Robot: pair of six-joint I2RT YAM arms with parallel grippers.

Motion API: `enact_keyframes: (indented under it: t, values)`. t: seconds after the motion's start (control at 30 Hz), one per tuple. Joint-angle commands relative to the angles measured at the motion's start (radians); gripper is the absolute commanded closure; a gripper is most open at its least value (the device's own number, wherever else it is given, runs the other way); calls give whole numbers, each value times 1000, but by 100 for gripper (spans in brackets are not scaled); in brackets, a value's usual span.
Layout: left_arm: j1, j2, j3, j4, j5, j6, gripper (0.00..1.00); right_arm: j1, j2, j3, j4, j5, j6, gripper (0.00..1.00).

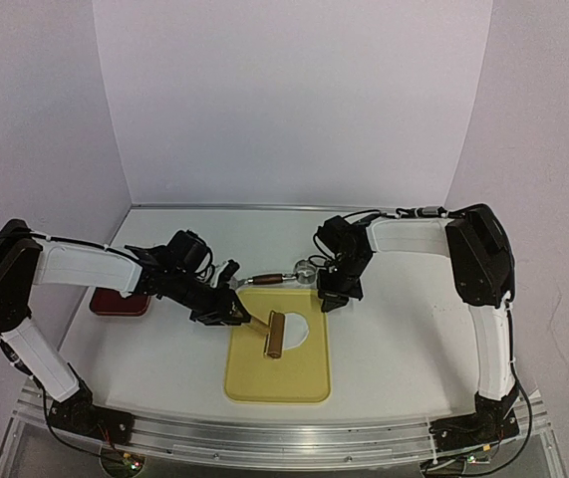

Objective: Roll out the dumpling wrappers from the dough

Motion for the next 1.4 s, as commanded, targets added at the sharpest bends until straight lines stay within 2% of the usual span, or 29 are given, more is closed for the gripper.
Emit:
enact_keyframes:
  t: [0.0,0.97,1.37]
  values:
    - [53,89,-92,-402,-239,69,100,-2,-17,-1,-9,11,7,100]
    - [122,107,-84,-444,-283,144,100,-1,-34,-19,-8,20,8,100]
    - [136,111,-30,-465,-296,152,100,-2,-47,-29,-9,41,11,100]
